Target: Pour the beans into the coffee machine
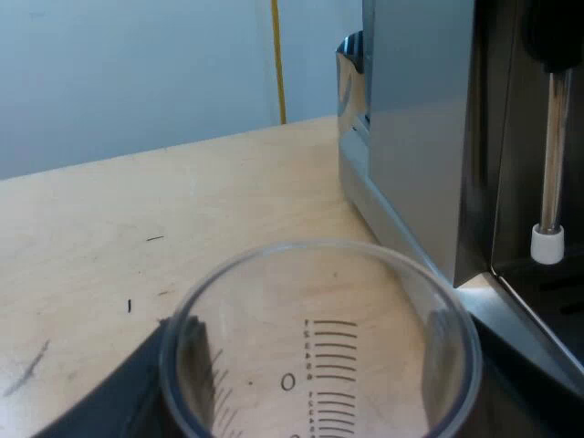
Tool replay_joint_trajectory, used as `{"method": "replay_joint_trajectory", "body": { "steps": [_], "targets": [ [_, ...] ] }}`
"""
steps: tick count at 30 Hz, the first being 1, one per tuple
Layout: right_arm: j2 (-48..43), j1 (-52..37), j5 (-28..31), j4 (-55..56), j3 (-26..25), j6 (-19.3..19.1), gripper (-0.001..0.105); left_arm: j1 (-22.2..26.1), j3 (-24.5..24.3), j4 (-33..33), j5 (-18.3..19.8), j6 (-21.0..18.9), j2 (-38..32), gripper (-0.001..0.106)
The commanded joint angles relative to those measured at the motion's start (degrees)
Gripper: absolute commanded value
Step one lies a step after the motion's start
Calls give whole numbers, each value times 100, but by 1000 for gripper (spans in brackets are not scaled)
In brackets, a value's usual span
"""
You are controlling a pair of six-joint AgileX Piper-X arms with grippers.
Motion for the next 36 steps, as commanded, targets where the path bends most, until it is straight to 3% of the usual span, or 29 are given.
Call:
{"method": "replay_joint_trajectory", "body": {
  "steps": [1, 10, 18, 25, 36],
  "targets": [
    [-34, 20, -58, -14, -15, -66, 62, -29, -21, -105, 10, 83, -13, 26],
    [-34, 20, -58, -14, -15, -66, 62, -29, -21, -225, 10, 91, 194, 26],
    [-34, 20, -58, -14, -15, -66, 62, -29, -35, -1079, 10, -353, 889, 26],
    [-34, 20, -58, -14, -15, -66, 62, -29, -46, -1679, 277, -342, 1523, 26],
    [-34, 20, -48, -14, -15, -66, 62, -29, -46, -2342, 291, -196, 2106, 26]
  ]
}}
